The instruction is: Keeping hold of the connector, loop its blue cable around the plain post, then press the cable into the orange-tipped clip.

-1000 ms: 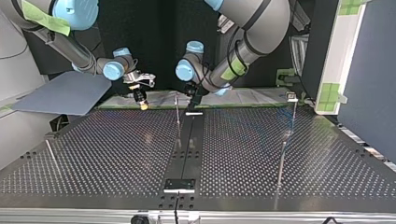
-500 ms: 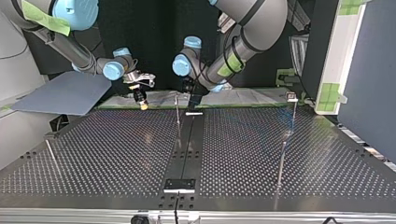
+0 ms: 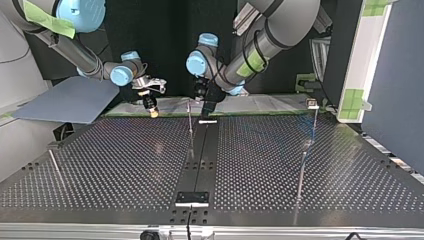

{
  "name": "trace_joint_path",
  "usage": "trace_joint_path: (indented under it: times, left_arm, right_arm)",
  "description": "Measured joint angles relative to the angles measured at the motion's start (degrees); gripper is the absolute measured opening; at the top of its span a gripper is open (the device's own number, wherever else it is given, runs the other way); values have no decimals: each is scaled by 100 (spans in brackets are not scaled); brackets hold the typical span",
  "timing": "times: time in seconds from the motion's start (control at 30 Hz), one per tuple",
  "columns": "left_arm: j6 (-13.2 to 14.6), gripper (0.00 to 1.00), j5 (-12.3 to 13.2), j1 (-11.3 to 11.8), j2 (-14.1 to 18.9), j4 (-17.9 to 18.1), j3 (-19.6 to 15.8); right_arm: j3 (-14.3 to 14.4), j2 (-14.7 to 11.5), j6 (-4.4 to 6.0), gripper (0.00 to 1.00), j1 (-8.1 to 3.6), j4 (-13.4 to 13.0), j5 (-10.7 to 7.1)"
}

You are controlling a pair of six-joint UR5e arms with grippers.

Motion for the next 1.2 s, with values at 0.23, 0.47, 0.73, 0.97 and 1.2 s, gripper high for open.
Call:
trace_joint_path:
  times: [0.23, 0.47, 0.73, 0.97, 1.2]
  left_arm:
    - [-11, 100, 107, -63, 44, 35, -75]
    - [-21, 100, 118, -95, 48, 16, -78]
    - [-76, 100, 123, -119, 47, 12, -78]
    - [-107, 100, 114, -132, 47, 11, -78]
    - [-91, 100, 73, -179, 100, -22, -131]
  right_arm:
    - [0, 0, 0, 0, -2, 1, 0]
    - [0, -1, 0, 0, -2, -1, 0]
    - [1, -2, 13, 0, -4, 1, 0]
    - [0, -1, 17, 0, -5, 1, 0]
    - [0, 0, 17, 0, -5, 1, 0]
